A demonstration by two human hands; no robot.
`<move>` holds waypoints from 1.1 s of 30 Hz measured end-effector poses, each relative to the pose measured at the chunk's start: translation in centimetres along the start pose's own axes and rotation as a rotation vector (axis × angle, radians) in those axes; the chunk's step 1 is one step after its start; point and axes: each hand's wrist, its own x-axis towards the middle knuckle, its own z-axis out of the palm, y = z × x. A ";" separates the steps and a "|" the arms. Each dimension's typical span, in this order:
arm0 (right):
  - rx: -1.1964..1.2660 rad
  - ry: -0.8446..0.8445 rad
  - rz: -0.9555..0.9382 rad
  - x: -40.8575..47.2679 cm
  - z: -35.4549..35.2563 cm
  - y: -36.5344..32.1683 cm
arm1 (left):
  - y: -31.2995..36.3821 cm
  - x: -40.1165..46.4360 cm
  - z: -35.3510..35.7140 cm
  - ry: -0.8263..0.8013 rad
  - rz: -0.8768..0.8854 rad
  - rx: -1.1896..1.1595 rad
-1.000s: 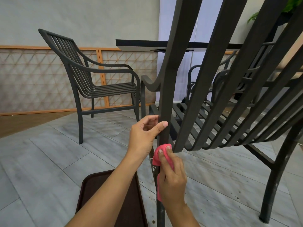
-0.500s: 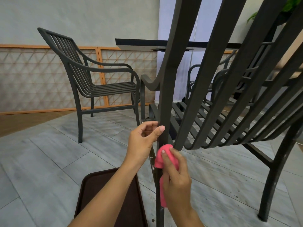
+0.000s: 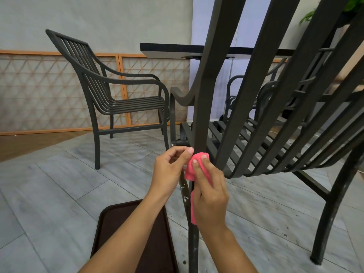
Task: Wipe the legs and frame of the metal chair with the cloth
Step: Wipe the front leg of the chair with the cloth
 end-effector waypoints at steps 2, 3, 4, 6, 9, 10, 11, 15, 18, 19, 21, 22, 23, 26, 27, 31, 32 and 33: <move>0.005 0.014 -0.009 -0.5 0.2 0.3 | -0.1 0.0 0.1 0.001 0.002 0.007; 0.008 0.014 -0.012 -0.7 0.2 0.4 | -0.1 0.0 0.1 0.003 0.001 0.009; 0.003 0.013 -0.014 -1.0 0.2 0.5 | -0.1 0.0 0.1 0.006 -0.001 0.008; -0.018 0.008 -0.017 -1.7 0.3 0.6 | -0.1 0.0 0.2 0.012 -0.004 0.002; -0.041 -0.023 -0.025 -2.8 0.2 0.9 | -0.1 0.0 0.3 0.024 -0.006 0.008; -0.047 -0.033 -0.026 -3.2 0.2 1.0 | -0.1 0.0 0.4 0.028 -0.010 0.007; -0.054 -0.043 -0.026 -3.5 0.1 1.1 | -0.1 0.0 0.4 0.031 -0.015 0.005; -0.067 -0.071 -0.026 -4.6 -0.1 1.2 | -0.2 -0.1 0.5 0.043 -0.028 -0.003; -0.087 -0.098 -0.009 -5.3 -0.3 1.2 | -0.2 -0.2 0.6 0.047 -0.031 -0.010; -0.094 -0.110 -0.005 -5.5 -0.4 1.2 | -0.2 -0.2 0.6 0.047 -0.033 -0.011; -0.105 -0.138 0.001 -5.8 -0.5 1.3 | -0.2 -0.3 0.6 0.048 -0.036 -0.018; -0.101 -0.144 -0.003 -6.1 -0.5 1.3 | -0.2 -0.3 0.7 0.049 -0.037 -0.022; -0.092 -0.147 -0.008 -6.2 -0.5 1.4 | -0.2 -0.3 0.7 0.049 -0.038 -0.025; -0.081 -0.156 -0.014 -6.8 -0.9 1.4 | -0.2 -0.4 0.7 0.057 -0.037 -0.036; -0.083 -0.175 -0.001 -6.9 -1.1 1.5 | -0.2 -0.4 0.8 0.059 -0.037 -0.037; -0.041 -0.319 0.055 -6.9 -1.8 1.3 | -0.1 -0.6 0.9 0.065 -0.032 -0.039; -0.050 -0.332 0.051 -7.0 -2.0 1.2 | -0.1 -0.7 0.9 0.065 -0.032 -0.036; -0.098 -0.320 0.058 -7.2 -2.2 1.4 | -0.1 -0.7 0.9 0.063 -0.030 -0.036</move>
